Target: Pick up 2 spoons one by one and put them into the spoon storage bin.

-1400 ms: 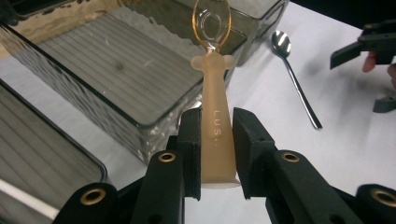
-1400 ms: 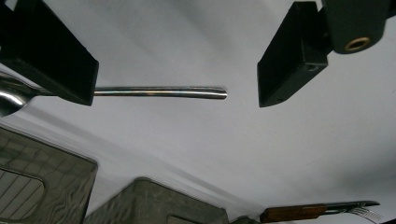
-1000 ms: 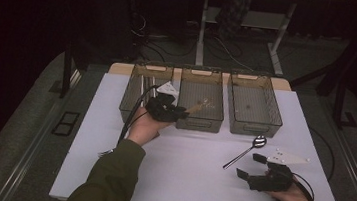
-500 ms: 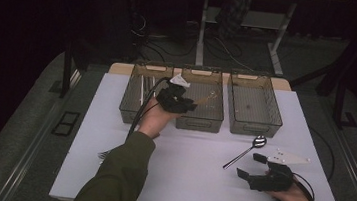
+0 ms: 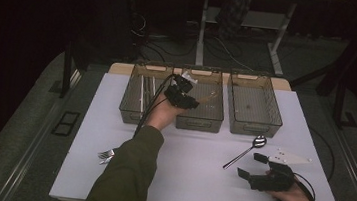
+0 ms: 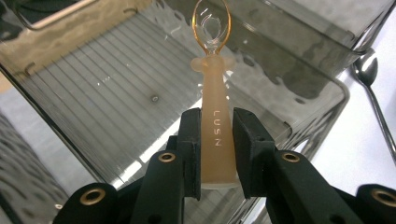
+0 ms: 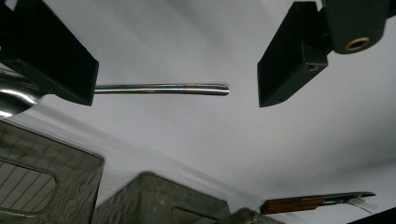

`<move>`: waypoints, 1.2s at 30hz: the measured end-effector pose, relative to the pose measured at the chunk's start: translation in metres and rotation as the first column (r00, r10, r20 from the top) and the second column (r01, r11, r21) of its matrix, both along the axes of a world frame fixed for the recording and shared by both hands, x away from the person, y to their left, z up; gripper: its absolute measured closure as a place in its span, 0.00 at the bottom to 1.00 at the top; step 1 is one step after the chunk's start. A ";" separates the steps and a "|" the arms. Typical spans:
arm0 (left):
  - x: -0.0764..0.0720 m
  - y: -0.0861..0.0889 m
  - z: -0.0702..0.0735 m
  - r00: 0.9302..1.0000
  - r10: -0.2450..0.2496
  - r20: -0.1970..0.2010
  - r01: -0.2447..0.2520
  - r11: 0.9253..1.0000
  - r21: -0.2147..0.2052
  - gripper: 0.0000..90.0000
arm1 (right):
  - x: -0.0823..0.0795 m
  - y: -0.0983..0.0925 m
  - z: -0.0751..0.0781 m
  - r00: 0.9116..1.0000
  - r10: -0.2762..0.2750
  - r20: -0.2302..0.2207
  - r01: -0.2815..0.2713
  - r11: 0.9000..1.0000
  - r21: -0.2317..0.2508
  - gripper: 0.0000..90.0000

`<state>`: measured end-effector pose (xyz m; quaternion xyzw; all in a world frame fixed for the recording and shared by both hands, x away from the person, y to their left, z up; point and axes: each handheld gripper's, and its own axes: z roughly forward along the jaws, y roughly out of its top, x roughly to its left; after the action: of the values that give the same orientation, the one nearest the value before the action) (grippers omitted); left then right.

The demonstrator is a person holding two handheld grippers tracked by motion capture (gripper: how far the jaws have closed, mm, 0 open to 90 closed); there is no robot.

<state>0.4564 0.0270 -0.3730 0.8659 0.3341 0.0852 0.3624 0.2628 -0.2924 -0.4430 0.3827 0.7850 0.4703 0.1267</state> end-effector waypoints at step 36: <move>-0.023 0.007 0.022 0.994 -0.054 0.092 0.063 0.994 -0.092 0.46 | 0.000 0.000 0.000 1.000 -0.002 -0.001 0.002 1.000 0.005 0.14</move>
<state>0.4333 0.0338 -0.3509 0.8524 0.2955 0.0973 0.4201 0.2630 -0.2926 -0.4428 0.3838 0.7837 0.4719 0.1260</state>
